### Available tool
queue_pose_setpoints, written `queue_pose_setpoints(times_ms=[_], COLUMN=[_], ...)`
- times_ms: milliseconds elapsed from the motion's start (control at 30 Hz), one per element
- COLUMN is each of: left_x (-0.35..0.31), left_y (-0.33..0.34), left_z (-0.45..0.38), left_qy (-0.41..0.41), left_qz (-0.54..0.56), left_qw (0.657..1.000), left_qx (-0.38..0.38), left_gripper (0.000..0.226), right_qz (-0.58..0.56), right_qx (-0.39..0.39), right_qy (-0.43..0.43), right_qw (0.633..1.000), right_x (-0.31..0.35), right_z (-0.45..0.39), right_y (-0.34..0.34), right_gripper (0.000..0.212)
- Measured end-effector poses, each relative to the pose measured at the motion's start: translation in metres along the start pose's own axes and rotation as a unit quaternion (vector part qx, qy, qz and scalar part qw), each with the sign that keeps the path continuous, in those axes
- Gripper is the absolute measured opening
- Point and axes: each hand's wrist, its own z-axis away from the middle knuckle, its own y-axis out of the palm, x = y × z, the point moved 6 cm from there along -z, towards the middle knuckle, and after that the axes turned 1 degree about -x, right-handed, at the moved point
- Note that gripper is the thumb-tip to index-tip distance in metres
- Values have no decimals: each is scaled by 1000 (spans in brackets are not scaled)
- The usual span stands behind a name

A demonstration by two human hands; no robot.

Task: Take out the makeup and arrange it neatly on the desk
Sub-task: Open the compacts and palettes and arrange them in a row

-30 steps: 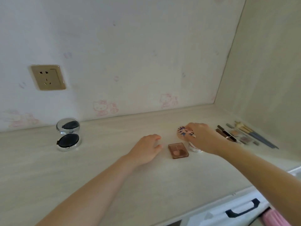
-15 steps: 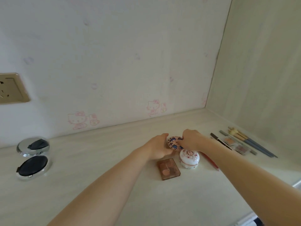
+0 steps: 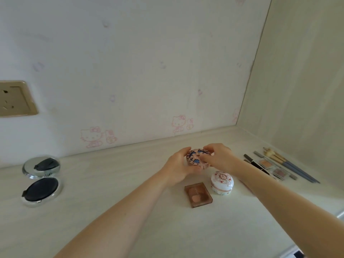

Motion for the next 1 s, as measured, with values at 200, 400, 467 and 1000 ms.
queue_pose_setpoints(times_ms=[200, 400, 467, 1000], left_x=[1, 13, 21, 77], left_y=[-52, -97, -107, -164], left_z=[41, 100, 123, 262], left_qy=[-16, -49, -62, -84], left_qz=[163, 297, 365, 451], left_qw=[981, 938, 914, 852], left_qx=[-105, -170, -166, -251], left_gripper=[75, 57, 54, 40], right_qz=[-152, -240, -264, -300], right_qx=[-32, -11, 4, 46], right_qy=[-42, -116, -133, -220], right_qw=[987, 964, 955, 927], right_x=[36, 92, 107, 189], right_z=[19, 64, 77, 161], right_y=[11, 36, 51, 167], right_gripper=[34, 20, 21, 17])
